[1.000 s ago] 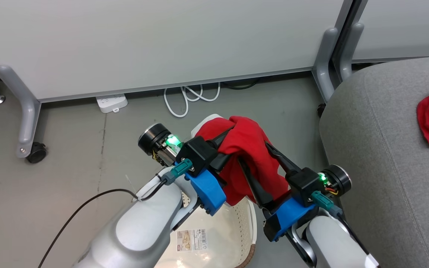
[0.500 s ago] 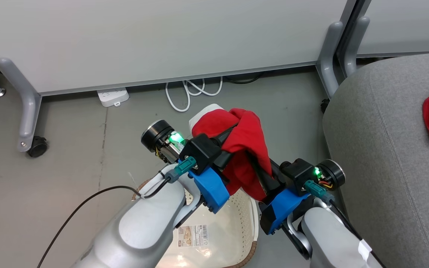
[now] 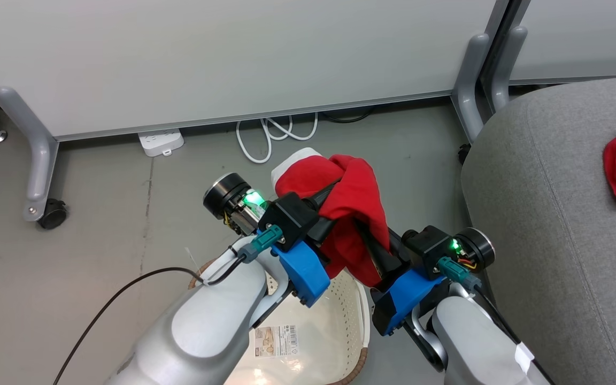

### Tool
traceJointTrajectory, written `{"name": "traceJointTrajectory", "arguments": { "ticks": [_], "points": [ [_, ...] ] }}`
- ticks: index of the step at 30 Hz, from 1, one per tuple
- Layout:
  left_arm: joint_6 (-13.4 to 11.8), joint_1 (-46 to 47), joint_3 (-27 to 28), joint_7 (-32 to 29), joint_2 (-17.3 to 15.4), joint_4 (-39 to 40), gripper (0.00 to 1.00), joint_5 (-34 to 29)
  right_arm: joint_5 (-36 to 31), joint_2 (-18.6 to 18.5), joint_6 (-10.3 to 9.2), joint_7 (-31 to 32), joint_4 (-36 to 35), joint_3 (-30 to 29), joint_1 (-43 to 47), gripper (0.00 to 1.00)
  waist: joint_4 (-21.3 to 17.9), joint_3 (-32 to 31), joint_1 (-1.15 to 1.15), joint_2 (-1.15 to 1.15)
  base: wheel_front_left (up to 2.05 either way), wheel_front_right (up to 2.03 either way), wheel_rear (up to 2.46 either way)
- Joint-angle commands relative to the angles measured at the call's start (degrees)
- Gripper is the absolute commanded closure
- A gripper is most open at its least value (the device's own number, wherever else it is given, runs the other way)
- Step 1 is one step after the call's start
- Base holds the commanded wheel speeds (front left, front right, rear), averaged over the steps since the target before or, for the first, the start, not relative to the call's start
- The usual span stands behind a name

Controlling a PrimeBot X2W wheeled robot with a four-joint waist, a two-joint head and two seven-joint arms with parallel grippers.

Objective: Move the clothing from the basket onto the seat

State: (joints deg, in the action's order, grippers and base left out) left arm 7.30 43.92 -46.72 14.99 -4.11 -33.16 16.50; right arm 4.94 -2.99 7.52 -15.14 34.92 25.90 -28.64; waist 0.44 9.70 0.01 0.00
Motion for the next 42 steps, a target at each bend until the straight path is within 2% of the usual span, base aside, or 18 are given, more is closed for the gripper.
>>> {"name": "traceJointTrajectory", "arguments": {
  "ticks": [1,2,3,12,21,32,42],
  "points": [
    [0.14,-0.29,0.1,0.29,0.01,-0.1,1.0,-0.27,0.2,0.19,-0.06,0.0,-0.25,0.14,-0.17,1.0,0.01,-0.02,-0.01,0.0,0.0,0.0,0.0],
    [0.15,-0.43,0.21,0.28,0.02,-0.14,0.62,-0.19,0.28,0.19,-0.06,0.0,-0.27,0.15,-0.16,1.0,-0.01,-0.05,-0.01,0.0,0.0,0.0,0.0],
    [0.15,-0.49,0.3,0.28,0.03,-0.08,0.0,-0.18,0.4,0.19,-0.06,0.0,-0.31,0.06,-0.15,1.0,-0.01,-0.06,-0.01,0.0,0.0,0.0,0.0],
    [0.19,-0.7,0.37,0.25,0.16,-0.66,0.0,-0.45,1.34,0.18,-0.06,0.0,-1.14,-1.49,-0.46,1.0,-0.08,0.47,-0.01,0.0,0.0,0.0,0.0],
    [0.21,-0.96,0.28,0.24,-0.28,-1.13,0.0,-0.81,1.49,0.14,-0.06,0.0,-3.22,-6.21,-1.24,1.0,-2.52,2.18,-0.01,0.0,0.0,0.0,0.0],
    [0.22,0.33,0.06,0.24,-0.94,-1.03,0.0,-1.35,1.2,0.13,-0.06,-0.01,-7.48,-13.21,-0.97,1.0,-9.55,5.35,-0.01,0.0,0.0,0.0,0.0],
    [0.16,1.22,-2.63,0.24,-1.21,-1.52,0.0,-0.96,1.05,0.14,-0.05,-0.01,-13.04,-21.44,1.93,1.0,-17.0,7.86,-0.01,0.0,0.0,0.0,0.0]
  ]
}}
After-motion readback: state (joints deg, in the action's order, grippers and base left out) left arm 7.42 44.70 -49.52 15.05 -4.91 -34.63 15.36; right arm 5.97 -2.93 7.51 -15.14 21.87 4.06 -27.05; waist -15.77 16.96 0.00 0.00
